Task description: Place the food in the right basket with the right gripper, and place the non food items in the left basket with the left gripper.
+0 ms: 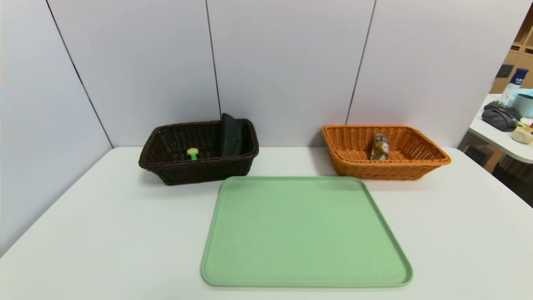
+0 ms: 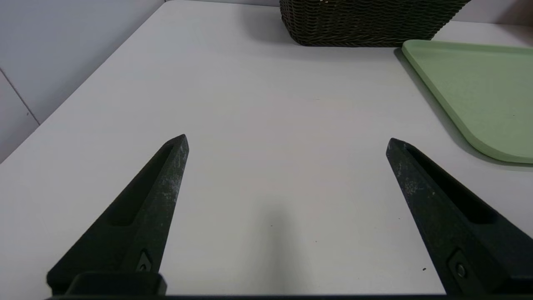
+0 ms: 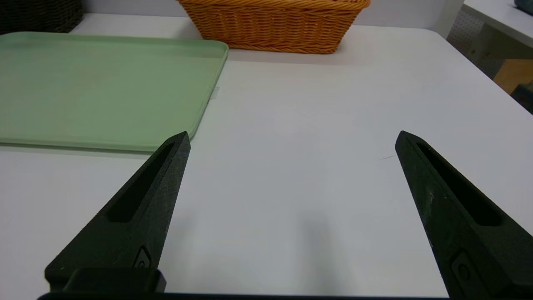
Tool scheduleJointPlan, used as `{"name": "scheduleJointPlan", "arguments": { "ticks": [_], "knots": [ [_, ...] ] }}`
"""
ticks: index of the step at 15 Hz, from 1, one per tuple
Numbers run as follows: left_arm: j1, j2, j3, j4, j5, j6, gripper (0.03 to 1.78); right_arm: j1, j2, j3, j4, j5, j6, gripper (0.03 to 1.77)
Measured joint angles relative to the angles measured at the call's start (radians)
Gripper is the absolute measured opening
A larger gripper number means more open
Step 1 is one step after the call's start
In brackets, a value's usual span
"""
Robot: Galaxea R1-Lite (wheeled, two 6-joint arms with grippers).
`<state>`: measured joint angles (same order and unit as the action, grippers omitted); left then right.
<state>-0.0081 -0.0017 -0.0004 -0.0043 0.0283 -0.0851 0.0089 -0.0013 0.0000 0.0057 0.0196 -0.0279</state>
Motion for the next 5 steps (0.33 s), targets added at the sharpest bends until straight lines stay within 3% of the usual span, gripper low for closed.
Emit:
{"name": "scheduleJointPlan", "arguments": {
  "ticks": [5],
  "knots": [
    [0.000,0.000,0.000,0.000,0.000,0.000,1.69,0.000,0.000,0.000,-0.001,-0.010,0.023,1.70]
  ]
}}
